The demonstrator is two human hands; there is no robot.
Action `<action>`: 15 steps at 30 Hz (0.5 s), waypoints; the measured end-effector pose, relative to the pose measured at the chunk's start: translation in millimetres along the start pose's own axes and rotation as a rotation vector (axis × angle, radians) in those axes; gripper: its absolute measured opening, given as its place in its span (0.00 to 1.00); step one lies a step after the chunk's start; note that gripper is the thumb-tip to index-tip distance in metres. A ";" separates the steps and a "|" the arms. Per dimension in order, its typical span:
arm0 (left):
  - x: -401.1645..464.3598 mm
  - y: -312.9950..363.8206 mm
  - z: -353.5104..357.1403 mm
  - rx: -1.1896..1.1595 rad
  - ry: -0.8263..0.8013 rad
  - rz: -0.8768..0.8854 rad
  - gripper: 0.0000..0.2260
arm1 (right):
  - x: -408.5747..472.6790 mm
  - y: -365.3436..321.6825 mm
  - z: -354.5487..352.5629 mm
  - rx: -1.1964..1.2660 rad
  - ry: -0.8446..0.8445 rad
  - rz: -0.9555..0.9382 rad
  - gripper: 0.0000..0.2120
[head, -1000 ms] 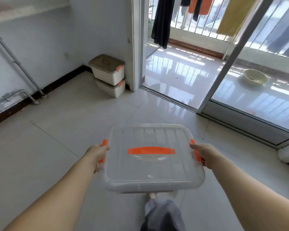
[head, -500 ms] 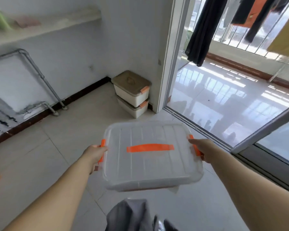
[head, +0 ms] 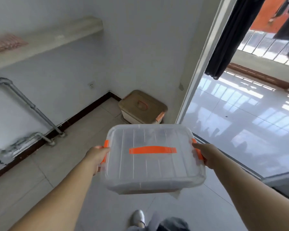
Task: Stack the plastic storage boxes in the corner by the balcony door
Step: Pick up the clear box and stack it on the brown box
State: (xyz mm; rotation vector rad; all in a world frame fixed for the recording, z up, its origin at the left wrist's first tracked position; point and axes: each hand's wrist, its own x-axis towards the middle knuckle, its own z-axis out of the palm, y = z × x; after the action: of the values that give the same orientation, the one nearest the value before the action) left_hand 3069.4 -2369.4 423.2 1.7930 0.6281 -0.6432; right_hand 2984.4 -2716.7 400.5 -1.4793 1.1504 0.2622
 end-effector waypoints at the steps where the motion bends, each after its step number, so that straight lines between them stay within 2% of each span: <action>1: 17.4 15.8 -2.9 -0.003 0.010 0.013 0.03 | 6.8 -13.5 11.4 0.016 0.007 -0.004 0.10; 3: 49.8 46.6 -4.8 -0.011 0.010 0.021 0.02 | 24.0 -39.1 32.1 0.058 0.022 0.005 0.07; 8: 133.1 115.7 2.8 -0.043 -0.005 0.039 0.09 | 86.7 -97.2 66.3 0.182 0.075 0.009 0.03; 15: 250.9 221.6 25.1 -0.060 -0.101 0.055 0.24 | 177.3 -172.6 111.9 0.382 0.169 0.049 0.09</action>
State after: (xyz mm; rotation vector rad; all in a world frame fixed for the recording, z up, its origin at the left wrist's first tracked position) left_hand 3398.2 -2429.0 390.8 1.7053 0.5230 -0.6668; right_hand 3250.2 -2738.3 349.3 -1.1525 1.2920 -0.0513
